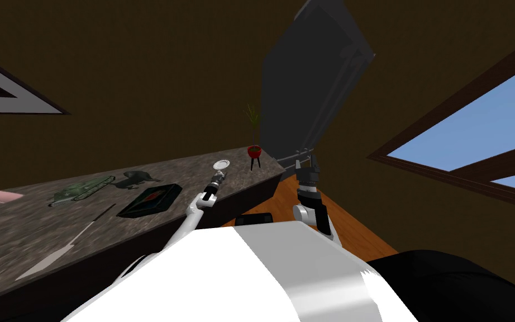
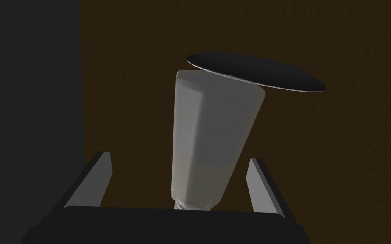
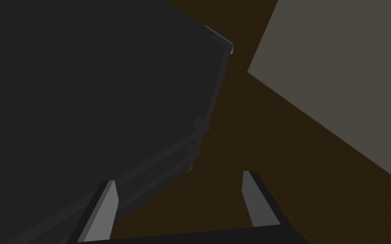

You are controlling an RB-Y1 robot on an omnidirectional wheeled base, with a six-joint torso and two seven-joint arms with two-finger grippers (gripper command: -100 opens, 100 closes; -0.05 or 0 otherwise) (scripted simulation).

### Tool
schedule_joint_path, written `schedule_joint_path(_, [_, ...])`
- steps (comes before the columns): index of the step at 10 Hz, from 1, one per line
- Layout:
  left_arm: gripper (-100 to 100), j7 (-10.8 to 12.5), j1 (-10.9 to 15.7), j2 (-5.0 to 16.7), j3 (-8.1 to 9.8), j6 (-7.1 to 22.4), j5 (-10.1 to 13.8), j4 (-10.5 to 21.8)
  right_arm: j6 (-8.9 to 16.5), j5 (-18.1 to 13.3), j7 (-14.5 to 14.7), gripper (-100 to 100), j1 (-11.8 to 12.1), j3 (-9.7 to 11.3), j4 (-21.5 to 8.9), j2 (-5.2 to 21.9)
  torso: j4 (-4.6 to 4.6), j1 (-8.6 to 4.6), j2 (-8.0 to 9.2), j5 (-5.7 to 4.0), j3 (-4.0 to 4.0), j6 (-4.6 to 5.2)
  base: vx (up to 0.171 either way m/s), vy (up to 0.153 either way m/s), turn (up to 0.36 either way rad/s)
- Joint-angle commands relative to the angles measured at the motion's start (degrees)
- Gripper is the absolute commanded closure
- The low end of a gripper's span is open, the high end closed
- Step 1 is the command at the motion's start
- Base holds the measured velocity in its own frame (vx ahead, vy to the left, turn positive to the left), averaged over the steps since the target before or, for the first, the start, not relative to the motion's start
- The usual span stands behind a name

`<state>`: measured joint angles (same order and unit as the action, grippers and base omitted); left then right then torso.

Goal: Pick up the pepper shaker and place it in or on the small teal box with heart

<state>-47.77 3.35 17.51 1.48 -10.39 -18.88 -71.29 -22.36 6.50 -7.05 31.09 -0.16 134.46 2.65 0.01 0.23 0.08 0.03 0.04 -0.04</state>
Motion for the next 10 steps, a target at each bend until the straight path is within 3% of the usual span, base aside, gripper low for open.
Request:
schedule_joint_path(1, [-100, -2.1, 0.1, -0.5, -0.13, 0.7, 1.0, -0.2, 0.0, 0.0, 0.0, 0, 0.0, 0.0, 0.0, 0.0, 0.00, 0.00, 0.00, 0.00, 0.00, 0.00, -0.015, 0.045, -0.029])
schedule_joint_path(3, [-100, -5.8, 0.7, -1.9, -0.52, 2.4, 4.5, -0.7, 0.0, 0.0, 0.0, 0, 0.0, 0.0, 0.0, 0.0, 0.00, -0.08, 0.01, -0.02, 0.00, -0.01, -0.015, 0.045, -0.049])
schedule_joint_path(4, [-100, -6.7, 0.7, -1.9, -0.52, 2.4, 4.5, -0.7, 0.0, 0.0, 0.0, 0, 0.0, 0.0, 0.0, 0.0, 0.00, -0.05, 0.00, -0.01, 0.00, 0.00, -0.010, 0.050, -0.030])
schedule_joint_path(5, [-100, -5.9, 0.6, -1.8, -0.44, 2.1, 4.1, -0.6, 0.0, 0.0, 0.0, 0, 0.0, 0.0, 0.0, 0.0, 0.00, -0.04, -0.01, -0.01, -0.01, -0.02, -0.005, 0.020, -0.004])
schedule_joint_path(6, [100, -6.2, 0.6, -1.9, -0.46, 2.2, 4.2, -0.7, 0.0, 0.0, 0.0, 0, 0.0, 0.0, 0.0, 0.0, -0.01, -0.13, -0.03, -0.02, -0.02, -0.02, 0.000, 0.000, 0.000])
schedule_joint_path(10, [100, -6.2, 0.6, -1.8, -0.46, 2.2, 4.2, -0.6, 0.0, 0.0, 0.0, 0, 0.0, 0.0, 0.0, 0.0, -0.01, -0.23, -0.05, -0.04, -0.03, -0.02, 0.000, 0.000, 0.000])
